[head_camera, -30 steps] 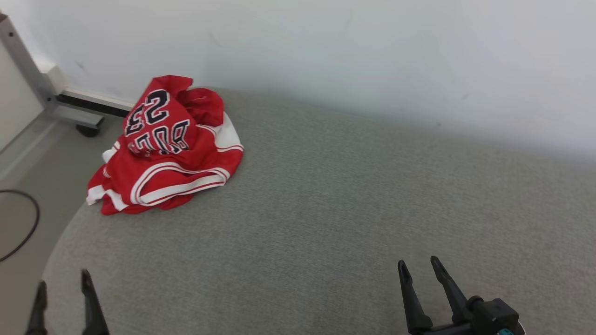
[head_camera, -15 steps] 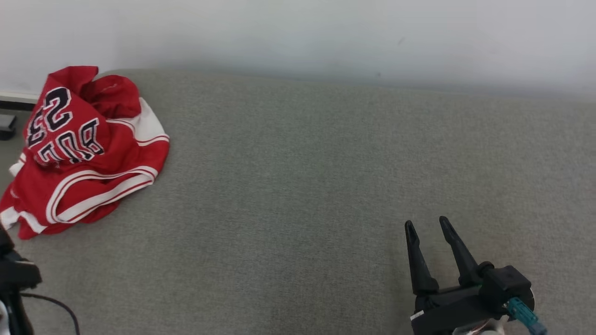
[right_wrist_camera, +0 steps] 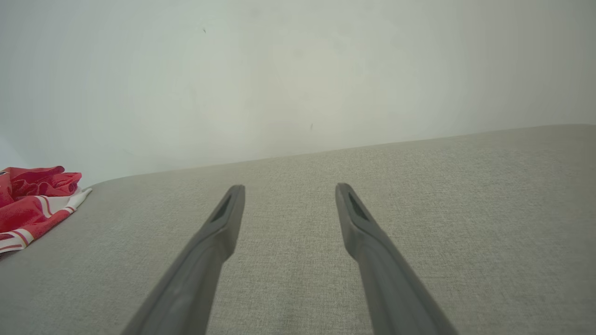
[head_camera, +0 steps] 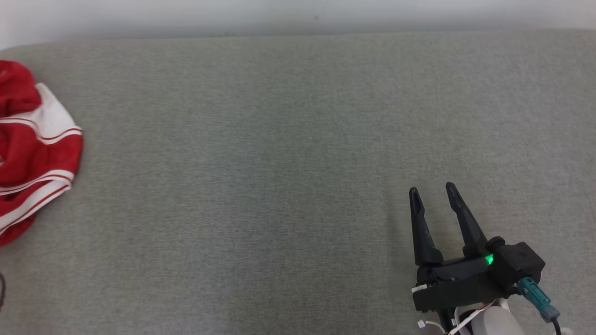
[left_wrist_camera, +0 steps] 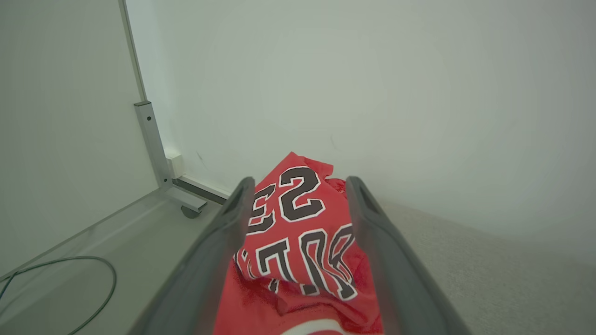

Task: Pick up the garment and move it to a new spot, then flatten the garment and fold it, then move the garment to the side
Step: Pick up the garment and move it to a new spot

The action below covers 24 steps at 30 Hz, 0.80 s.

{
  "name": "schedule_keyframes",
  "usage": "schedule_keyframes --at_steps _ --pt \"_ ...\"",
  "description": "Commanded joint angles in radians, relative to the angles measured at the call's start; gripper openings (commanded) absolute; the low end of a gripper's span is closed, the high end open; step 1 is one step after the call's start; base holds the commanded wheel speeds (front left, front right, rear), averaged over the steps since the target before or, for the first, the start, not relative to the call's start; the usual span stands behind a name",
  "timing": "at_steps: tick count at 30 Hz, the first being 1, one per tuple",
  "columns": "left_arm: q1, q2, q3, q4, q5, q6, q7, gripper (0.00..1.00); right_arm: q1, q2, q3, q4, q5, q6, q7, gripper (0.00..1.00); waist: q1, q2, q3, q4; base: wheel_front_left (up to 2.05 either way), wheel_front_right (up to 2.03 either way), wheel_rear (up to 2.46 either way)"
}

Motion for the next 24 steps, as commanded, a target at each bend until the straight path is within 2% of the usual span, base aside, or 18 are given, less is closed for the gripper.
schedule_keyframes --at_steps 1,6,10,15,19,24 --pt "-0.024 0.032 -0.028 0.030 -0.018 -0.001 0.017 1.00 -0.009 0.001 0.000 -0.009 -0.007 -0.002 -0.001 1.00 -0.0002 -0.0002 0.044 -0.047 0.00 0.00 0.00" --pt "-0.065 0.111 -0.118 0.130 -0.090 -0.001 0.072 1.00 -0.021 0.001 0.000 -0.028 -0.020 -0.002 0.000 1.00 -0.0002 -0.0002 0.053 -0.065 0.00 0.00 0.00" --pt "-0.093 0.157 -0.185 0.218 -0.130 -0.001 0.158 1.00 -0.023 0.001 0.004 -0.033 -0.029 -0.002 -0.001 1.00 -0.0002 -0.0002 0.054 -0.078 0.00 0.00 0.00" --pt "-0.128 0.203 -0.244 0.308 -0.138 -0.001 0.220 1.00 -0.020 0.001 0.008 -0.035 -0.039 -0.002 -0.001 1.00 -0.0002 -0.0002 0.055 -0.096 0.00 0.00 0.00" --pt "-0.174 0.220 -0.277 0.400 -0.129 -0.001 0.318 1.00 -0.014 0.001 0.005 -0.039 -0.043 -0.002 -0.001 1.00 -0.0002 -0.0002 0.059 -0.101 0.00 0.00 0.00" --pt "-0.215 0.222 -0.305 0.446 -0.121 0.000 0.333 1.00 -0.021 0.001 -0.004 -0.046 -0.053 -0.002 -0.001 1.00 -0.0002 -0.0002 0.074 -0.099 0.00 0.00 0.00"
